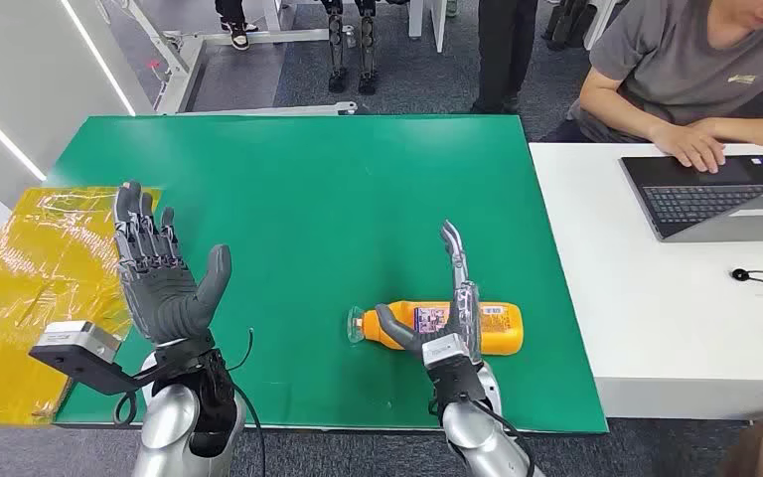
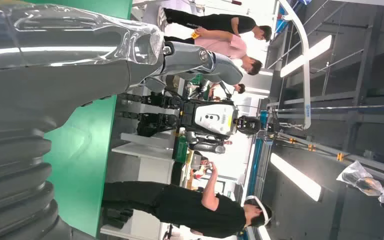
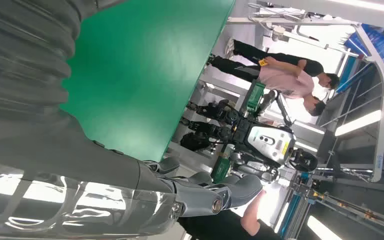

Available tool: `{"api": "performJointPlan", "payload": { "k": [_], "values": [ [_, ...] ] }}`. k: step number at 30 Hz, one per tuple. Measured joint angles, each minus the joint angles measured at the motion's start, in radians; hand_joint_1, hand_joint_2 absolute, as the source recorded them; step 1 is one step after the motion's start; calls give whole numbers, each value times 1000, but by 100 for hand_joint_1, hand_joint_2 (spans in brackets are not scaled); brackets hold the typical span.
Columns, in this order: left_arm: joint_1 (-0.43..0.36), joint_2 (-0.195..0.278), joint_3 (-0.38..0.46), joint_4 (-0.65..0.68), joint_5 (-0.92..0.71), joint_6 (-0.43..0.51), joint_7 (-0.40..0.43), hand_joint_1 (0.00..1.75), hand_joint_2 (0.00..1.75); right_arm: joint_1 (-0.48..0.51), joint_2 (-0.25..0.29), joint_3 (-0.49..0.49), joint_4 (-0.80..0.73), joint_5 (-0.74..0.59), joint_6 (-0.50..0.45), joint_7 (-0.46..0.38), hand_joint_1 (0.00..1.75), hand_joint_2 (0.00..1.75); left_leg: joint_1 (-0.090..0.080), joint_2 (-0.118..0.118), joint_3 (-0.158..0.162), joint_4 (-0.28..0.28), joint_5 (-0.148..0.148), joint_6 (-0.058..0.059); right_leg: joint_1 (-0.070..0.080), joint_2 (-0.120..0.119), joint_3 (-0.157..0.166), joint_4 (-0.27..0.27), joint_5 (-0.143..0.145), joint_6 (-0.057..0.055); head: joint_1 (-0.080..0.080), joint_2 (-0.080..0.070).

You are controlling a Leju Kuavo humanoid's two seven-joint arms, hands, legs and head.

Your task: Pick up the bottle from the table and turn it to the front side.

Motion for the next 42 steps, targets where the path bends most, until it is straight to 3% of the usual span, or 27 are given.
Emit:
{"api": "performJointPlan", "payload": {
  "k": [11, 17, 24, 33, 42],
  "values": [
    [0, 0, 0, 1, -10, -11, 0, 0, 175, 4, 0, 0, -15, 27, 22, 11, 0, 175, 0, 0, 0, 0, 0, 0, 0, 0, 0, 0, 0, 0, 0, 0],
    [0, 0, 0, 1, -19, -30, 0, 0, 175, -14, -21, 7, -29, 169, 135, 150, 0, 175, 0, 0, 0, 0, 0, 0, 0, 0, 0, 0, 0, 0, 0, 0],
    [0, 0, 1, 1, -22, -37, 0, 0, 175, -30, -44, 13, -43, 234, 175, 198, 0, 175, 0, 0, 0, 0, 0, 0, 0, 0, 0, 0, 0, 0, 0, 0],
    [0, 3, 3, 1, -36, -67, 0, 0, 175, -185, -117, 19, -53, 540, 561, 399, 0, 175, 0, 0, 0, 1, 1, 0, 0, 0, 0, 0, 1, 0, 0, 0],
    [-3, 10, 1, 11, -10, -131, 0, 0, 175, -336, -312, 64, 50, 600, 817, 477, 0, 175, -1, -1, -1, 2, 1, 1, -1, -1, 0, -1, 2, 2, 0, 0]
  ]
}}
